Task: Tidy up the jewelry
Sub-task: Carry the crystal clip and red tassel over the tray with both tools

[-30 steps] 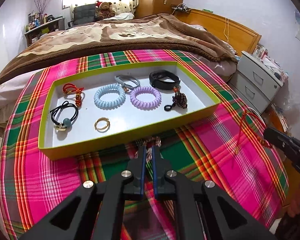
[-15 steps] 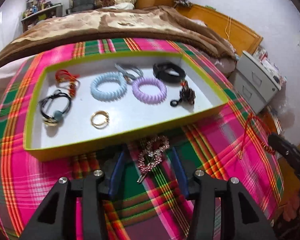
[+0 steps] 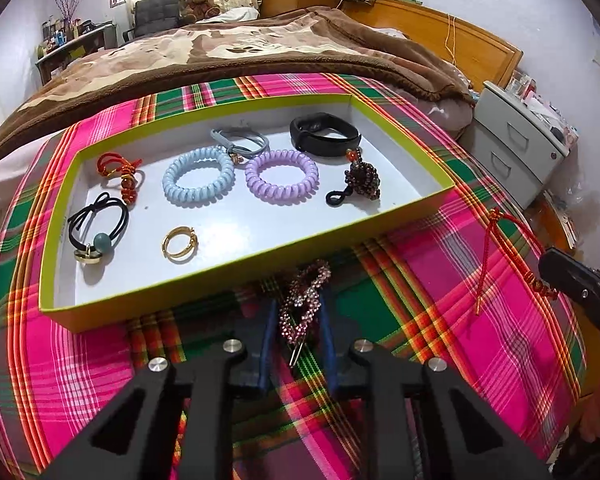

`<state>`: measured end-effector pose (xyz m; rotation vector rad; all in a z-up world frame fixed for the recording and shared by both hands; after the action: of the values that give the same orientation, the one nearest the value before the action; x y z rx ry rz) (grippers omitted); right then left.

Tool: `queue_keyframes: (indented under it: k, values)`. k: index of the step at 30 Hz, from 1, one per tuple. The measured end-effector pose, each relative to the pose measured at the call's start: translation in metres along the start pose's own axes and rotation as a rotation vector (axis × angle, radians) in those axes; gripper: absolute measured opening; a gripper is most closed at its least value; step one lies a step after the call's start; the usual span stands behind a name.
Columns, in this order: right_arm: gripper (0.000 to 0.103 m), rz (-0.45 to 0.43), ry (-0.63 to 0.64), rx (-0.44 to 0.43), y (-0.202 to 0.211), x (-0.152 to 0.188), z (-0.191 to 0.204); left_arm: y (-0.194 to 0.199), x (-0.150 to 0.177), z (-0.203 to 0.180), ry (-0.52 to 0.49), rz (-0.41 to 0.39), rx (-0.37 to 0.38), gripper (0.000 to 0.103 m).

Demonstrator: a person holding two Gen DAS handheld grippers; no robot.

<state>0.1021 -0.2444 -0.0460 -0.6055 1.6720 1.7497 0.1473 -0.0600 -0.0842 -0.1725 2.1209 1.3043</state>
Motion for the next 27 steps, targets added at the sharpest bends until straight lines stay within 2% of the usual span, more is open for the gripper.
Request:
queue_keyframes:
  k: [12, 18, 27]
  values:
    - [0.008, -0.020, 0.015, -0.009, 0.006, -0.006, 0.005, 0.024, 0.002, -0.006, 0.000, -0.043, -0.008, 0.021]
    - [0.008, -0.052, 0.046, -0.027, 0.012, -0.022, 0.019, 0.046, -0.011, -0.006, 0.004, -0.097, 0.001, 0.021]
    - [0.008, -0.076, 0.108, -0.069, -0.001, -0.057, 0.049, 0.064, -0.042, 0.016, 0.023, -0.159, -0.023, 0.021]
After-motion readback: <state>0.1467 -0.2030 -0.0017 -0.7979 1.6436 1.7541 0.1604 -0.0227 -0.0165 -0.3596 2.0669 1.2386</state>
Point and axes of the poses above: each gripper's, at about its wrist camera, not at the fingertips, and y roughly against the way its jaws point, z to its left, x to its underside, the point moved 5 cm from there along -y, roughly the way its jaws point, and after that the axes turned 14 degrees about x, right-handed, at the moved point
